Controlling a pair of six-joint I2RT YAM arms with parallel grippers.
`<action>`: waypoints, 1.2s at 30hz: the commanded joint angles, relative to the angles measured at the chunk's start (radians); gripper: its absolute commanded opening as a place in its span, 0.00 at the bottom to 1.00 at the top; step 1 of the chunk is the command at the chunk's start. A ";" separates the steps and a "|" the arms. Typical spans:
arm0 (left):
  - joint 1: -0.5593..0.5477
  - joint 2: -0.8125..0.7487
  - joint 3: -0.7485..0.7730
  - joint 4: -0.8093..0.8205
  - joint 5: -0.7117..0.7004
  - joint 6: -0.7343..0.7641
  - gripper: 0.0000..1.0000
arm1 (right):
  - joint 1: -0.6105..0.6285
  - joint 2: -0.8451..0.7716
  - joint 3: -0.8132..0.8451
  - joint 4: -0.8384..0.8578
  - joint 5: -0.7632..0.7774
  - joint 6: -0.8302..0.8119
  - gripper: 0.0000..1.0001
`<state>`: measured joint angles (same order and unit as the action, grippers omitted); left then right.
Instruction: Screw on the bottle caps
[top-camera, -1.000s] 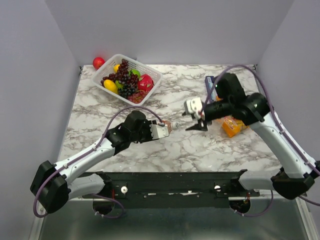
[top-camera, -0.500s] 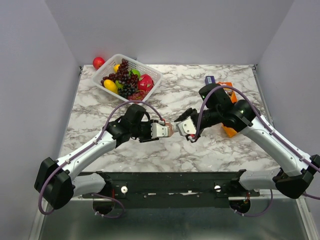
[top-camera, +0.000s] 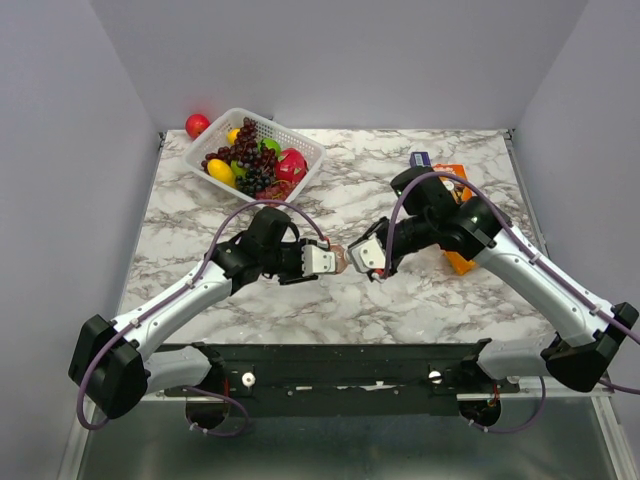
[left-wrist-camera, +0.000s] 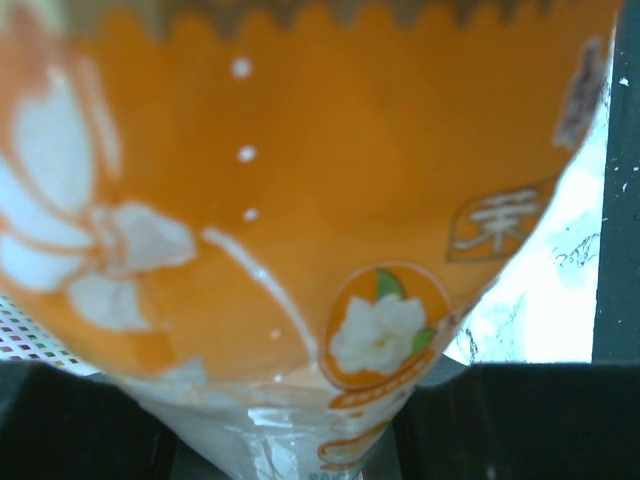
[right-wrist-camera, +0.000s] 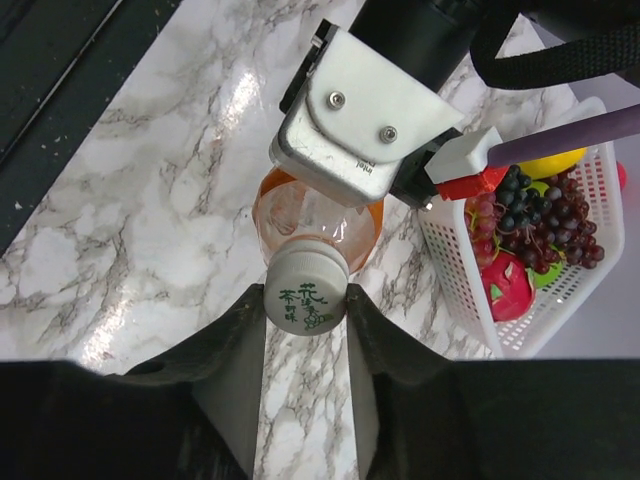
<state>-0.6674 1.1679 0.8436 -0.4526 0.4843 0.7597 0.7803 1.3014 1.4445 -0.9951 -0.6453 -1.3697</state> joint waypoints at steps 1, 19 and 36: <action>0.000 -0.004 0.032 0.011 0.039 0.000 0.00 | 0.008 0.009 0.033 0.009 -0.004 0.024 0.33; -0.158 -0.079 -0.195 0.880 -0.829 0.005 0.00 | -0.231 0.426 0.363 0.052 -0.111 1.484 0.00; -0.219 -0.111 -0.441 1.137 -0.843 0.419 0.00 | -0.331 0.480 0.383 0.093 -0.263 1.585 0.11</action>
<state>-0.8295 1.0729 0.3462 0.7174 -0.4503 1.1885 0.5041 1.7836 1.8046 -1.0393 -0.9054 0.1867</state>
